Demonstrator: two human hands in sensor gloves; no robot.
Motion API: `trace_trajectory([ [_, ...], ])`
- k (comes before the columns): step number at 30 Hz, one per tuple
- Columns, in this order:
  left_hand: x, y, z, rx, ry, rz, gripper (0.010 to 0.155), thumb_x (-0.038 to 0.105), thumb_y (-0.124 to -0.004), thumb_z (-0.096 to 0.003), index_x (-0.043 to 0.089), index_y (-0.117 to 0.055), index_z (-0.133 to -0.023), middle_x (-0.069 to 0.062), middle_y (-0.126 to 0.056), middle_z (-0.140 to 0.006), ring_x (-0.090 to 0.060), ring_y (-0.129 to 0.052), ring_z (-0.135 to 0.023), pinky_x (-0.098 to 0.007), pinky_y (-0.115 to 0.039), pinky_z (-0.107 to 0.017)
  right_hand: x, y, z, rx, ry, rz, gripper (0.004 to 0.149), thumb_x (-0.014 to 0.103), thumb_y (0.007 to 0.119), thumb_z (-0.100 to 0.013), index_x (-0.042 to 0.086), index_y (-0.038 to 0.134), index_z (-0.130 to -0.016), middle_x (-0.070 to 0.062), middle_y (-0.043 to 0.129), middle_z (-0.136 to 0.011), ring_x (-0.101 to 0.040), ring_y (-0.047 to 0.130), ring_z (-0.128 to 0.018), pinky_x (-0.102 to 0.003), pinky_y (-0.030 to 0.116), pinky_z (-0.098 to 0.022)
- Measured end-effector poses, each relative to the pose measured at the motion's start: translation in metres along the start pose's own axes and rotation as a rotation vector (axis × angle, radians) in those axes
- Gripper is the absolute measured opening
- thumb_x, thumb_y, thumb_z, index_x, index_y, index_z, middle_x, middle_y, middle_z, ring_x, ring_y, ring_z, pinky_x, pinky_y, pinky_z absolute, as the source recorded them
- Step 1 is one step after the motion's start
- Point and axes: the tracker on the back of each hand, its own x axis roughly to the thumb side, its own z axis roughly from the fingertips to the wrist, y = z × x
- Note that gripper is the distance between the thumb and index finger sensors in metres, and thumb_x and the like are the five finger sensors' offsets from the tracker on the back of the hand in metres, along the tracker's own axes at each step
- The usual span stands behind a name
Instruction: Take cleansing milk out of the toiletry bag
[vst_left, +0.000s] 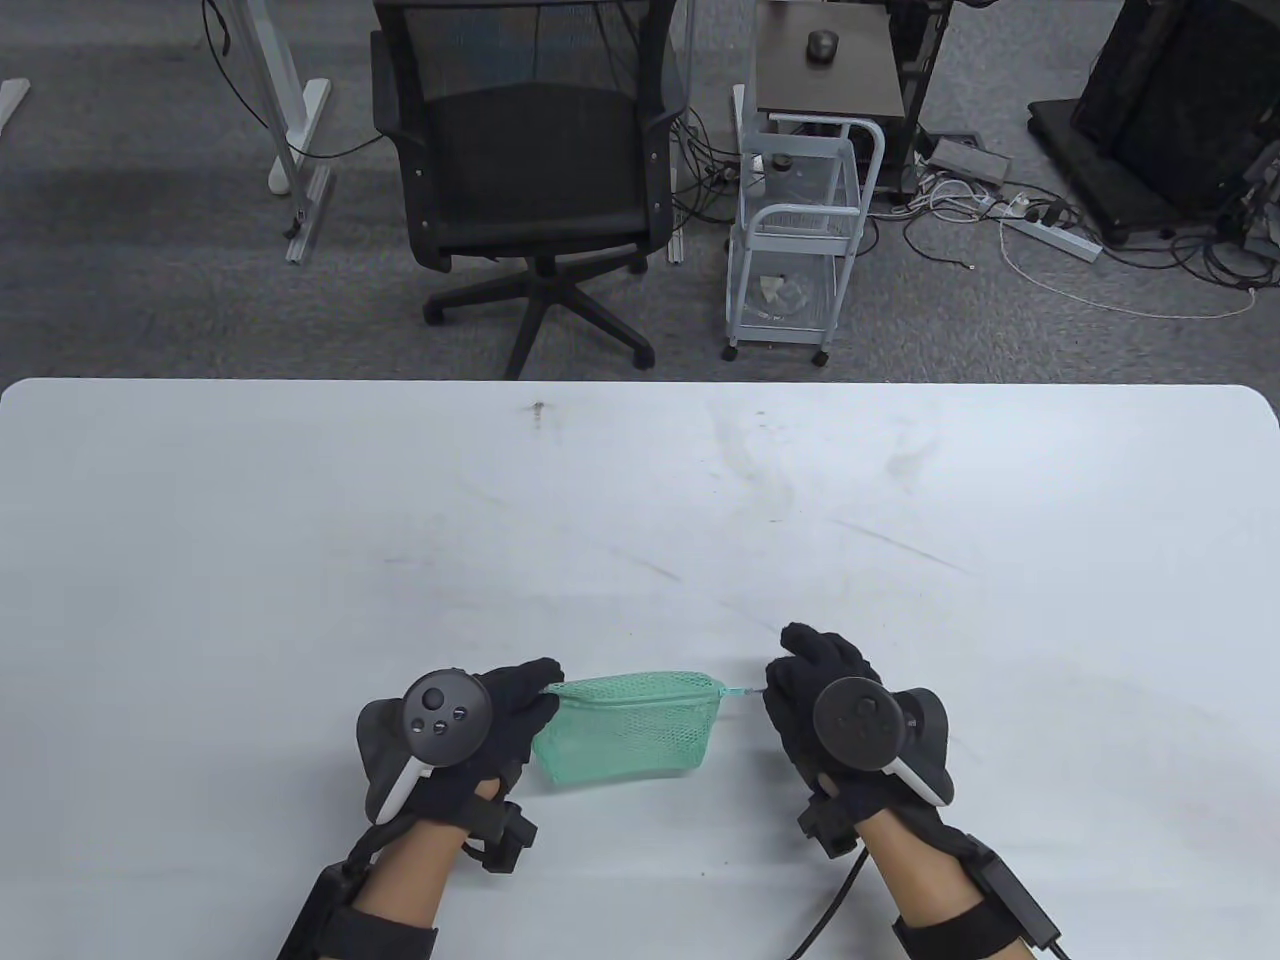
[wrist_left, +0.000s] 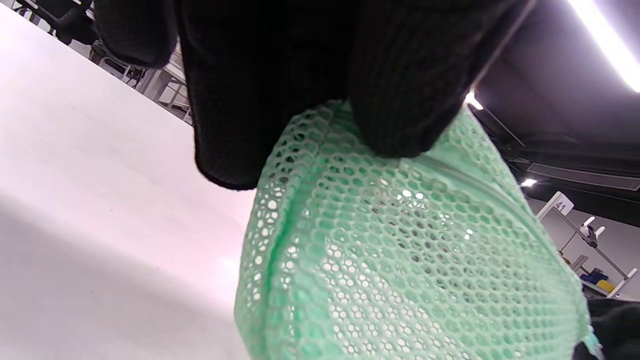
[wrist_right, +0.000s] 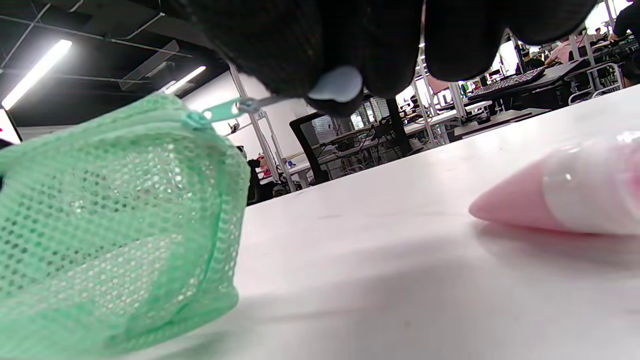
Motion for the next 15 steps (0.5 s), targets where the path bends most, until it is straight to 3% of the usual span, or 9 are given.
trace_trajectory([
  [4, 0.002, -0.002, 0.001, -0.005, -0.017, 0.013, 0.042, 0.032, -0.096, -0.0449, 0.027, -0.096, -0.086, -0.006, -0.106, -0.085, -0.037, -0.107, -0.072, -0.069, -0.061, -0.072, 0.001, 0.005, 0.000, 0.035, -0.017, 0.017, 0.036, 0.025, 0.087, -0.055, 0.004, 0.090, -0.083, -0.032, 0.071, -0.109, -0.069, 0.068, -0.089, -0.075, 0.059, -0.061],
  [8, 0.005, -0.003, 0.003, -0.013, -0.033, 0.040, 0.042, 0.033, -0.096, -0.0448, 0.028, -0.096, -0.086, -0.006, -0.106, -0.086, -0.037, -0.106, -0.073, -0.069, -0.061, -0.072, 0.007, 0.010, 0.001, 0.086, -0.065, -0.024, 0.057, 0.032, 0.088, -0.054, 0.001, 0.077, -0.100, -0.034, 0.063, -0.112, -0.070, 0.063, -0.091, -0.076, 0.057, -0.062],
  [11, 0.008, -0.005, 0.004, -0.029, -0.047, 0.060, 0.041, 0.032, -0.096, -0.0448, 0.028, -0.096, -0.086, -0.006, -0.106, -0.086, -0.037, -0.106, -0.073, -0.069, -0.061, -0.072, 0.012, 0.014, 0.001, 0.117, -0.095, -0.069, 0.067, 0.034, 0.089, -0.053, -0.001, 0.067, -0.106, -0.035, 0.056, -0.114, -0.071, 0.060, -0.092, -0.076, 0.055, -0.063],
  [15, 0.011, -0.009, 0.005, -0.059, -0.069, 0.084, 0.041, 0.033, -0.096, -0.0448, 0.028, -0.096, -0.086, -0.006, -0.105, -0.086, -0.037, -0.106, -0.073, -0.069, -0.061, -0.072, 0.016, 0.020, 0.001, 0.134, -0.124, -0.123, 0.067, 0.032, 0.088, -0.053, -0.001, 0.064, -0.107, -0.034, 0.053, -0.116, -0.071, 0.058, -0.092, -0.076, 0.055, -0.063],
])
